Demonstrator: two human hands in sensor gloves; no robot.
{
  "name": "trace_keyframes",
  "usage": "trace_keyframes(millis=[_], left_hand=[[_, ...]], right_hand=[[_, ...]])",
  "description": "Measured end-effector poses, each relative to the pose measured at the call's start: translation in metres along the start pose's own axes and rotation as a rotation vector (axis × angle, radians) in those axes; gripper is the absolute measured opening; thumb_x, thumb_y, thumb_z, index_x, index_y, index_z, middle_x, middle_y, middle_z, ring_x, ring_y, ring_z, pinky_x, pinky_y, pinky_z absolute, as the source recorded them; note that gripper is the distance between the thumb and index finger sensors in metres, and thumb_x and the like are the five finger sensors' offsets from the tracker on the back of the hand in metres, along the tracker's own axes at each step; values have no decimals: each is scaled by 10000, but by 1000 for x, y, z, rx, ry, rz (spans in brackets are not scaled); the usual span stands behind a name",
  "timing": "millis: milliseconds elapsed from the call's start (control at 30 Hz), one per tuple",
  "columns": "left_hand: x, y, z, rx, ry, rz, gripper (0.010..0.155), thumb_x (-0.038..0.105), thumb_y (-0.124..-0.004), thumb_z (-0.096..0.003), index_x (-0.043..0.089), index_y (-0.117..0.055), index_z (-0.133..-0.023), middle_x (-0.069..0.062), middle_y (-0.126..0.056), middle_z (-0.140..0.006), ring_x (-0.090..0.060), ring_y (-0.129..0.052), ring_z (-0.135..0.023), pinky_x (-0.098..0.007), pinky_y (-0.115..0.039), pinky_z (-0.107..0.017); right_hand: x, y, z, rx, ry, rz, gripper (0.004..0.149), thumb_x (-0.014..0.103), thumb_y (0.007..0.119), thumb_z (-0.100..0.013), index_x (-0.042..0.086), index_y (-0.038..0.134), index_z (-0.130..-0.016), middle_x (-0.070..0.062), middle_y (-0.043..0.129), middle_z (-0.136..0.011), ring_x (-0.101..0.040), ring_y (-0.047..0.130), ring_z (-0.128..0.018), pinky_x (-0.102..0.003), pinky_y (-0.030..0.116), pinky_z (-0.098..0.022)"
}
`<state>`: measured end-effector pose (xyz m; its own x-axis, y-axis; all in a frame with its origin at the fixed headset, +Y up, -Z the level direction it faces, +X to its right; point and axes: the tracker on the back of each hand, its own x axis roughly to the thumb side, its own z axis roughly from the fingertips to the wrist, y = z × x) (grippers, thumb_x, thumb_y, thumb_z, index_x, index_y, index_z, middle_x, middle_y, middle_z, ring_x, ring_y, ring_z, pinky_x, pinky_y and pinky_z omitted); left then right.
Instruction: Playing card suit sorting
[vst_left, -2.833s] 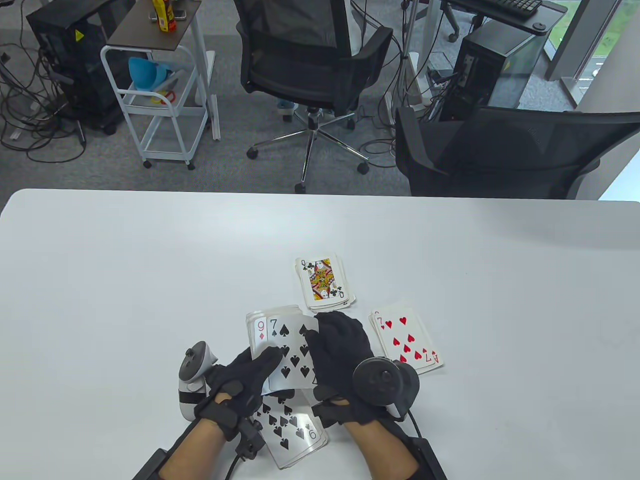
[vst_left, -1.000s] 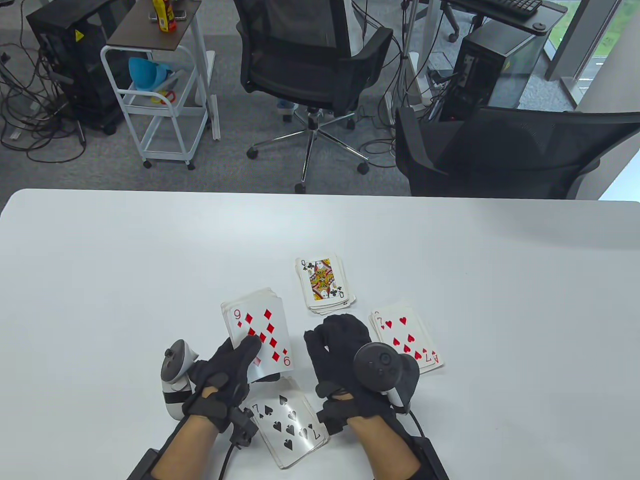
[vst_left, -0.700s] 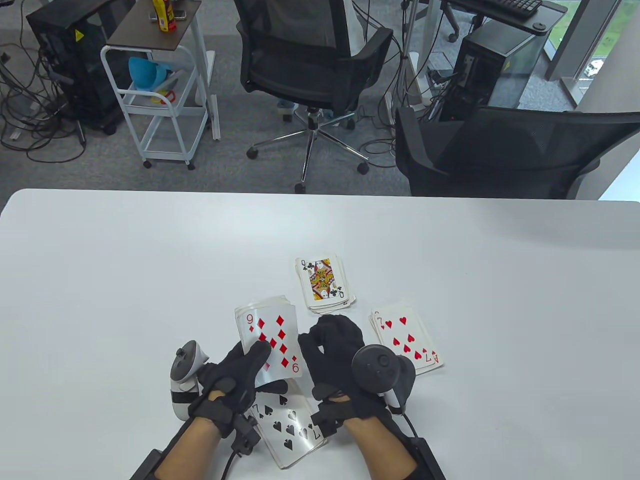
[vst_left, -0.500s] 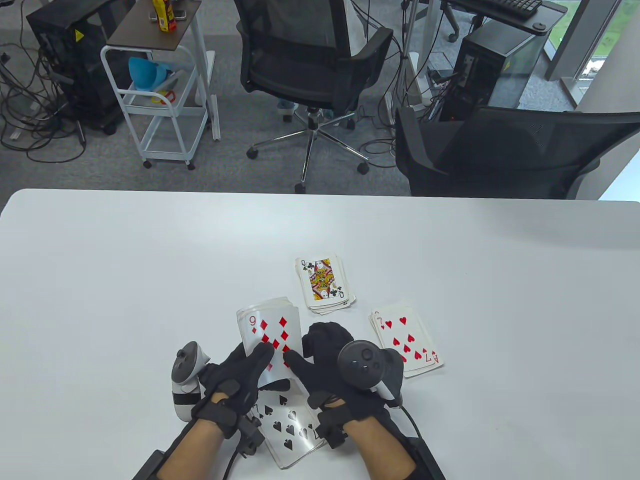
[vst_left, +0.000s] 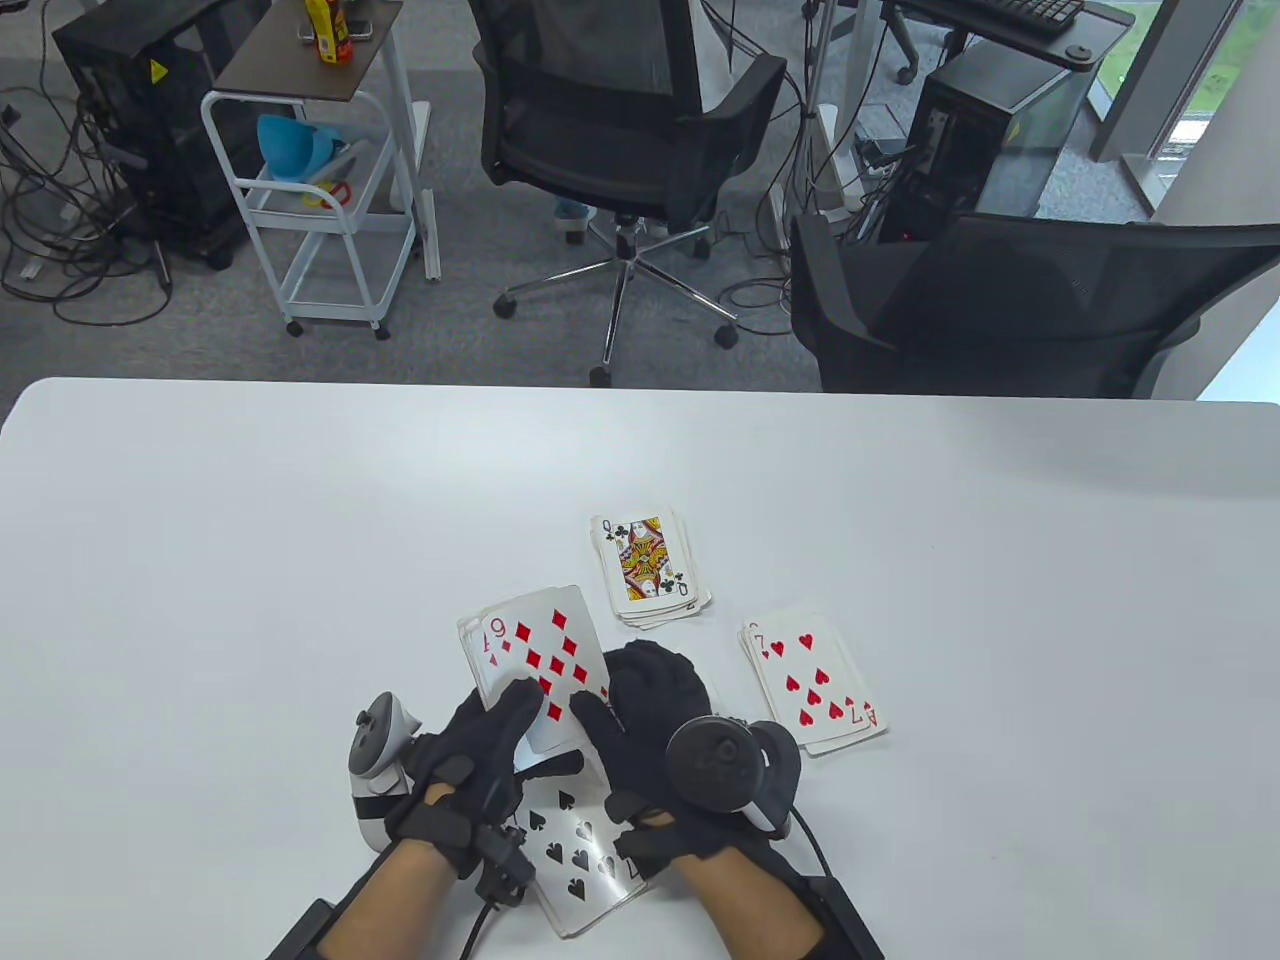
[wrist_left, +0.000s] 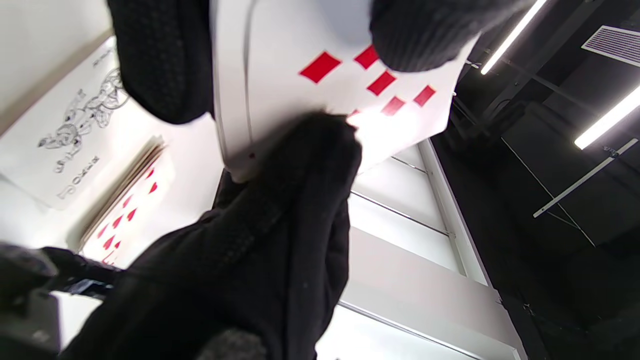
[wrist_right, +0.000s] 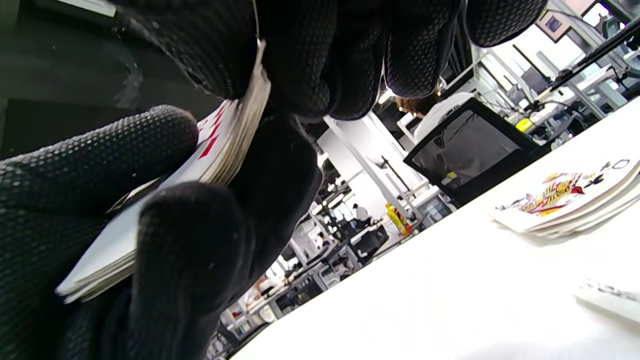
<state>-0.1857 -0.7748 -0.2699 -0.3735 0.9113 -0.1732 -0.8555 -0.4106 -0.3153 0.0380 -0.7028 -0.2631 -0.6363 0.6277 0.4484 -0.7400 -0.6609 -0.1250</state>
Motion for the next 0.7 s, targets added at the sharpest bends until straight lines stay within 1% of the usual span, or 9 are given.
trace_keyframes(millis=[100, 167, 233, 300, 400, 533, 633, 700], left_hand=[[2, 0, 0, -3, -9, -3, 536, 517, -761, -586, 272, -637, -1046, -14, -821, -997, -307, -932, -837, -403, -917, -527], [4, 0, 1, 6, -19, -17, 540, 518, -760, -586, 271, -633, -1049, -19, -813, -1004, -311, -925, -844, -405, -914, -532], [5, 0, 2, 18, -27, -17, 542, 516, -764, -584, 271, -632, -1049, -21, -808, -1008, -314, -918, -852, -407, -911, -537], [7, 2, 3, 26, -32, -11, 540, 513, -764, -586, 274, -629, -1051, -22, -801, -1013, -315, -911, -859, -409, -908, -542], [14, 8, 4, 72, -47, -50, 525, 497, -752, -590, 278, -628, -1051, -15, -800, -1014, -313, -908, -863, -418, -902, -544], [31, 22, 9, 152, -126, -84, 522, 497, -746, -590, 273, -633, -1048, -14, -813, -1003, -308, -920, -849, -414, -905, -534], [44, 30, 13, 183, -183, -101, 521, 501, -746, -589, 272, -638, -1045, -11, -821, -998, -304, -929, -840, -412, -909, -528], [53, 34, 15, 190, -216, -74, 522, 504, -744, -590, 269, -640, -1045, -8, -827, -994, -300, -936, -834, -409, -910, -528]], right_hand=[[-3, -2, -1, -3, 14, -3, 394, 377, 760, -564, 46, 906, -721, -182, 811, -929, -497, 666, -936, -711, 495, -664], [-4, -2, 0, -11, 36, -13, 424, 382, 800, -555, 47, 848, -810, -202, 743, -975, -504, 643, -944, -713, 486, -666], [-4, -4, 0, -14, 43, 9, 433, 390, 836, -543, 63, 811, -827, -198, 728, -980, -507, 631, -949, -714, 482, -667], [-5, -6, -1, -6, 52, 15, 423, 382, 841, -544, 68, 815, -825, -199, 728, -982, -511, 622, -954, -717, 474, -669], [-8, -10, -3, 32, 88, 33, 390, 345, 814, -560, 53, 858, -814, -203, 720, -993, -518, 587, -969, -727, 445, -672], [-23, -14, -6, 13, 192, -7, 390, 326, 806, -564, 28, 877, -805, -213, 702, -1001, -529, 556, -975, -737, 418, -668], [-31, -15, -9, 17, 246, -41, 387, 323, 811, -563, 23, 876, -798, -221, 690, -1001, -537, 531, -977, -743, 396, -665], [-32, -9, -14, 62, 277, 2, 384, 324, 818, -564, 22, 880, -794, -225, 675, -1010, -544, 504, -984, -748, 378, -666]])
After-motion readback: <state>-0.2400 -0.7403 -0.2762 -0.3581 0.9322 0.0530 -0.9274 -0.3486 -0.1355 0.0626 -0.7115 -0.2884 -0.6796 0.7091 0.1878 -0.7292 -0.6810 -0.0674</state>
